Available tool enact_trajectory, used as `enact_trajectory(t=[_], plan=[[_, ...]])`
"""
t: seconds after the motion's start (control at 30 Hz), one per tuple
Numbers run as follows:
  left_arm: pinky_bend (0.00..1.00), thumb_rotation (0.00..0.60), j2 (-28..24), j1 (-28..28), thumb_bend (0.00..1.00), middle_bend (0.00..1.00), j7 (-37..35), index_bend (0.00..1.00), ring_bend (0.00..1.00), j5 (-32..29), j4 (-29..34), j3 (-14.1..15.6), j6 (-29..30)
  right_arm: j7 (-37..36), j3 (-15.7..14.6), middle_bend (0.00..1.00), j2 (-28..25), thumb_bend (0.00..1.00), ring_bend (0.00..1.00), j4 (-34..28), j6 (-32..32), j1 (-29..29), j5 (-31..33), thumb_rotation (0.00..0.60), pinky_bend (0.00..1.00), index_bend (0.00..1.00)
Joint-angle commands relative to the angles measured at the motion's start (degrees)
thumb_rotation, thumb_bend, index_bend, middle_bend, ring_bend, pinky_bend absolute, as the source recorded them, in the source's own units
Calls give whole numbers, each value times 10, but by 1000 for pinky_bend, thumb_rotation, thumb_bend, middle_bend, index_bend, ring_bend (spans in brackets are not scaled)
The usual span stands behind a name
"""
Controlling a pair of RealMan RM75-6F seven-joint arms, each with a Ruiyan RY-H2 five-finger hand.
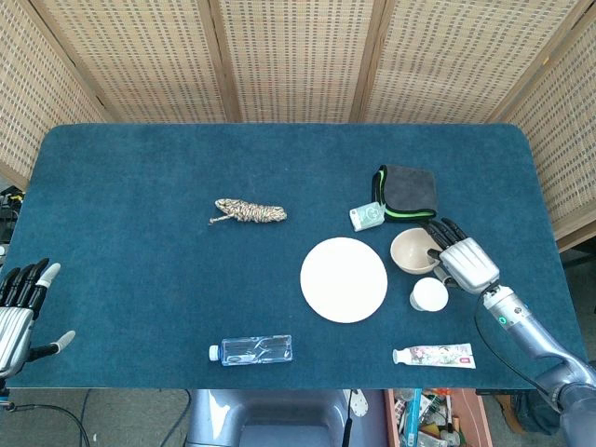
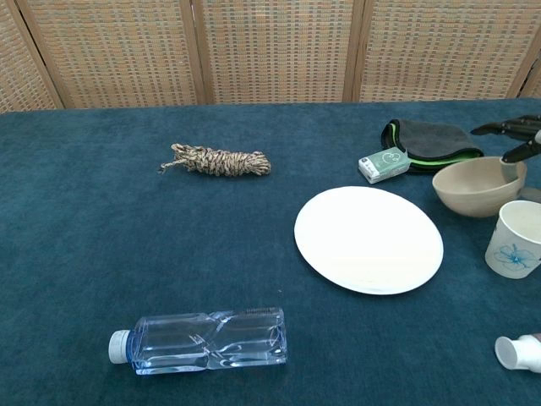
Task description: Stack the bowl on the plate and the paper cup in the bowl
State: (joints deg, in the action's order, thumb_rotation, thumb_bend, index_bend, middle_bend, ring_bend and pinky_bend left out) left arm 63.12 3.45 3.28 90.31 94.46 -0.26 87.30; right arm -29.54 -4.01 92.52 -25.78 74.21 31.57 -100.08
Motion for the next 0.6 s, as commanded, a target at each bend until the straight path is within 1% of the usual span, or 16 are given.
enact_trajectory(t=[0.03, 0.2, 0.3, 0.43, 0.57, 0.6], plan=[[0, 600, 0, 0, 0, 0, -1, 0, 0, 0, 0, 0, 0, 4, 9, 0, -17, 493, 0, -11, 16, 4, 8, 600, 0, 628], [0, 600, -2, 0, 0, 0, -6, 0, 0, -3, -1, -1, 0, 23, 23, 0, -53, 493, 0, -50, 44, 15, 14, 600, 0, 628], [0, 600, -2, 1, 0, 0, -8, 0, 0, -7, -2, -3, -2, 48, 30, 0, -81, 493, 0, -100, 58, 28, 12, 600, 0, 628], [0, 600, -3, 2, 0, 0, -10, 0, 0, -9, -2, -4, -4, 95, 40, 0, -119, 497, 0, -193, 64, 50, 4, 600, 0, 628], [0, 600, -4, 3, 0, 0, -11, 0, 0, -10, -2, -4, -5, 158, 41, 0, -151, 500, 0, -306, 27, 71, 1, 600, 0, 628], [0, 600, -4, 3, 0, 0, -12, 0, 0, -10, -3, -4, -5, 184, 42, 0, -159, 500, 0, -344, 10, 76, 4, 600, 0, 628]])
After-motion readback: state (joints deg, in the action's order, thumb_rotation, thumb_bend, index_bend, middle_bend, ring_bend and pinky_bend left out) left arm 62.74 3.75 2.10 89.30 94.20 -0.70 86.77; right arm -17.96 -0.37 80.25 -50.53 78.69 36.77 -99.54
